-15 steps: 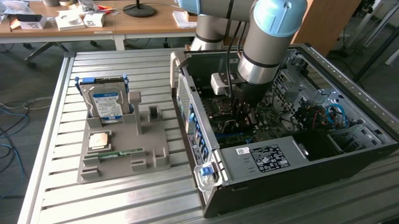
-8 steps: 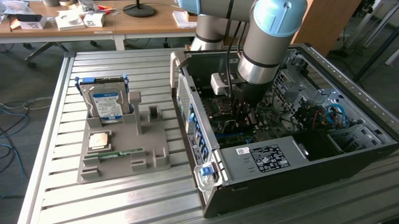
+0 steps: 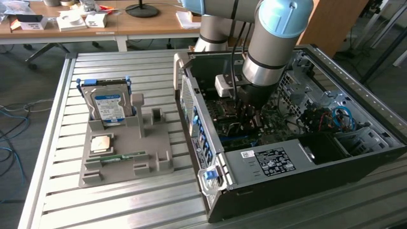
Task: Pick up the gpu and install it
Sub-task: 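Insert the gpu into the slot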
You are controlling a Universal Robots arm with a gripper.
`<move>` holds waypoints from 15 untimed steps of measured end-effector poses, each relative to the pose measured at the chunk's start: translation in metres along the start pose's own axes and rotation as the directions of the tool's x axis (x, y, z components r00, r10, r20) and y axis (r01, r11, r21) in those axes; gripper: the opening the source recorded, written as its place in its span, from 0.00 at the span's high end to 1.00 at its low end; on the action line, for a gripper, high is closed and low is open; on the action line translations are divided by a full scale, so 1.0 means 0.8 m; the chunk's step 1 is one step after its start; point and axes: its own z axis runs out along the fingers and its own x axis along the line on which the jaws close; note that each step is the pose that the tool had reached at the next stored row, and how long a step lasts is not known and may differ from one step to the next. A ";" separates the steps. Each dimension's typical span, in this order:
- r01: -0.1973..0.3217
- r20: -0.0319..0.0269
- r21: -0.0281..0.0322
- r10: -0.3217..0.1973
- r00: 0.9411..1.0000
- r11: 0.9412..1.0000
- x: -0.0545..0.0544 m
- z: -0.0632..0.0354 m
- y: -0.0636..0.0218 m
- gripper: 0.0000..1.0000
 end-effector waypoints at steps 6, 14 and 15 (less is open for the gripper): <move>0.000 0.000 0.000 0.000 1.000 1.000 0.000 0.000 0.000 0.74; 0.000 0.000 0.000 0.000 1.000 1.000 0.000 0.000 0.000 0.74; 0.000 0.000 0.000 0.000 1.000 1.000 0.000 0.000 0.000 0.74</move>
